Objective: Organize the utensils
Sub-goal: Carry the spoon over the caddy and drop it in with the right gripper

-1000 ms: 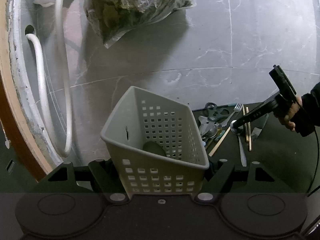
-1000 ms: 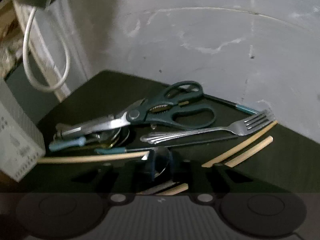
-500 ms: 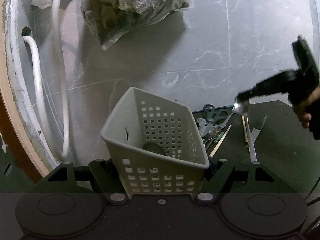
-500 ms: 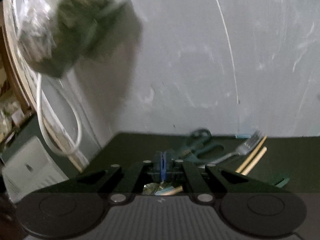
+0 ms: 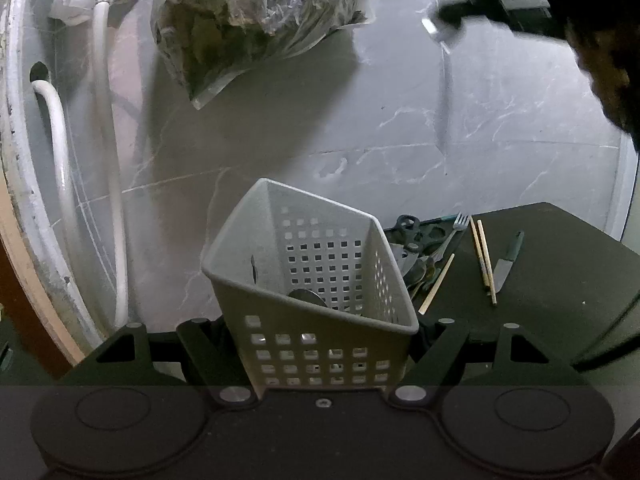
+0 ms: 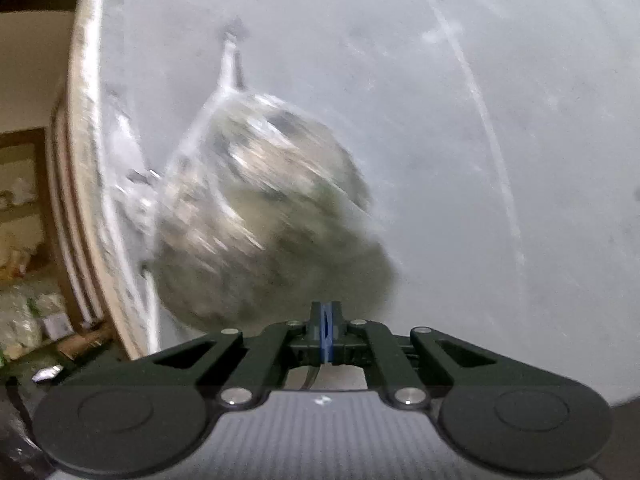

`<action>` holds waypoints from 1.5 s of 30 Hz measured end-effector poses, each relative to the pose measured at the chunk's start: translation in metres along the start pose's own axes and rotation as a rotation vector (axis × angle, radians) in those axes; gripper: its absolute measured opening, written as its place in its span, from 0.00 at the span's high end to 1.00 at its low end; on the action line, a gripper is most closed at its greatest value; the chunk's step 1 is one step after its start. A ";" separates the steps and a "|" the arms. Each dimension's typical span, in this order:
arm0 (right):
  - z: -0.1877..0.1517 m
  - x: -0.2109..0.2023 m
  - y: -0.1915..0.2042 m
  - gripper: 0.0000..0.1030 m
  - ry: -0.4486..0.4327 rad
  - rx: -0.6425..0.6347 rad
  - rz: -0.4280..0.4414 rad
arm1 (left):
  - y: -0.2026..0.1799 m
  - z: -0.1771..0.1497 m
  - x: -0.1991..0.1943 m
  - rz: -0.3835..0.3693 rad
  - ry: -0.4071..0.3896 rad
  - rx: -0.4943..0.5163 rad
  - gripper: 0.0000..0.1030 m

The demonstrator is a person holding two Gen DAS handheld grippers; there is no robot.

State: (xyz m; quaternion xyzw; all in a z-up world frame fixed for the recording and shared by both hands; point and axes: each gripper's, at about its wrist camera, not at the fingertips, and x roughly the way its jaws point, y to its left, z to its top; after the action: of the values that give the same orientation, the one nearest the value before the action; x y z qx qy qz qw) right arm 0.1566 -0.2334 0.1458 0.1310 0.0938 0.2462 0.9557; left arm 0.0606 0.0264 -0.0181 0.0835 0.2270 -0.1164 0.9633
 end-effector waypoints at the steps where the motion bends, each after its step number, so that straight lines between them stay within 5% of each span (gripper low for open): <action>1: 0.003 0.003 0.008 0.99 -0.019 -0.011 0.012 | 0.001 0.000 0.000 -0.002 -0.004 0.000 0.25; 6: -0.004 0.026 0.049 0.99 -0.039 -0.102 0.044 | 0.002 -0.002 0.001 -0.010 -0.021 -0.005 0.25; 11: -0.037 0.052 0.071 0.99 0.041 -0.142 0.051 | 0.004 -0.002 0.004 -0.012 -0.029 -0.012 0.25; 17: -0.076 0.066 0.062 0.99 0.173 -0.040 0.035 | 0.006 -0.001 0.008 -0.014 -0.035 -0.016 0.25; 28: -0.099 0.074 0.060 0.98 0.221 -0.033 0.035 | 0.009 0.000 0.009 -0.019 -0.036 -0.017 0.25; 45: -0.122 0.058 0.084 0.96 0.274 -0.243 0.052 | 0.010 -0.001 0.010 -0.018 -0.043 -0.018 0.25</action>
State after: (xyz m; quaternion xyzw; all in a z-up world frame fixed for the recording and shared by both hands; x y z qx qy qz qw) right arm 0.1395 -0.1088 0.0481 -0.0177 0.1893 0.2961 0.9361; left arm 0.0716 0.0339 -0.0230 0.0702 0.2080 -0.1246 0.9676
